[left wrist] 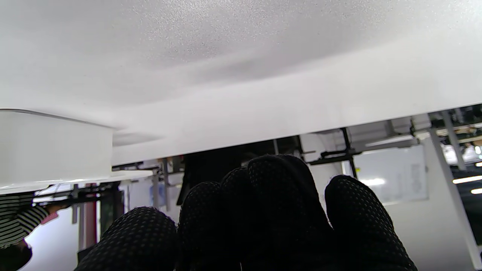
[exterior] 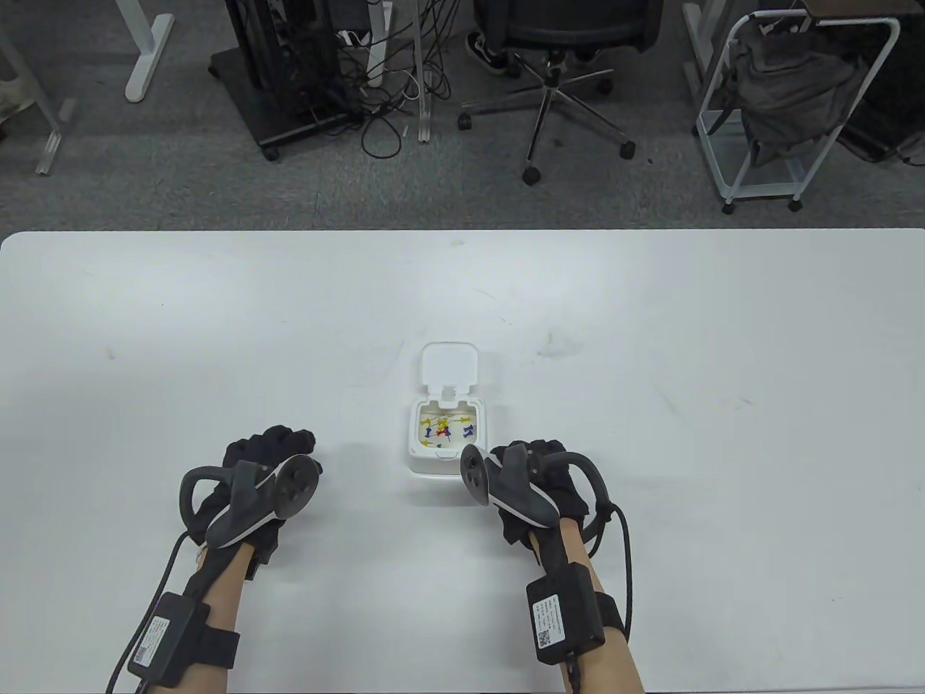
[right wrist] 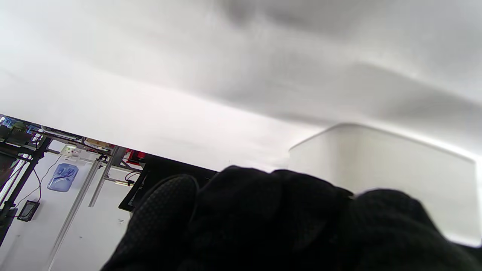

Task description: Press to open box and store push pins

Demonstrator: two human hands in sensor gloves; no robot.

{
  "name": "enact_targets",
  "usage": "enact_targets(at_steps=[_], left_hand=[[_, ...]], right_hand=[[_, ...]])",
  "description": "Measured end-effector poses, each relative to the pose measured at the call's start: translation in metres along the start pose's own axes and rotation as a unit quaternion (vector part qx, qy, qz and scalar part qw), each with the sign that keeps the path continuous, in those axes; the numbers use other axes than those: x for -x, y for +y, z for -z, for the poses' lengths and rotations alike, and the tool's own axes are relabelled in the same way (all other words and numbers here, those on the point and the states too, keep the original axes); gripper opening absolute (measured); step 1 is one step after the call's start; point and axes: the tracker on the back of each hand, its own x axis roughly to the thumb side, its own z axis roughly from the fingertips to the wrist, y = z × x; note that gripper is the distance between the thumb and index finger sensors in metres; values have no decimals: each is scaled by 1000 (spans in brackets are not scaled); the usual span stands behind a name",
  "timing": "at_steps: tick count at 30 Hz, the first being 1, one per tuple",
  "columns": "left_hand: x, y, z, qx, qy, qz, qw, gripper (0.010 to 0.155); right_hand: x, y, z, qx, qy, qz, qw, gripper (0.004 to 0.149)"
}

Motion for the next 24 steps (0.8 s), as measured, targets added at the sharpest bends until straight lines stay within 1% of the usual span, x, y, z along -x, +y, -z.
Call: enact_targets(at_steps=[6, 11, 13, 18, 20, 24], left_hand=[[0, 0, 0, 2, 0, -2, 1000, 52], [1, -1, 1, 6, 0, -6, 1000, 51], [1, -1, 1, 7, 0, -5, 1000, 52], [0, 1, 3, 1, -5, -2, 1000, 51], [0, 1, 3, 1, -6, -4, 1000, 52], [0, 1, 4, 1, -9, -1, 1000, 51]], right_hand=[[-3, -26, 15, 24, 3, -3, 1000, 41], [-13, -38, 30, 18, -3, 15, 1000, 41], [-16, -39, 36, 22, -3, 19, 1000, 41], [-25, -32, 50, 3, 0, 55, 998, 41], [-27, -29, 55, 8, 3, 47, 999, 41], [-30, -25, 64, 1, 9, 40, 999, 41]])
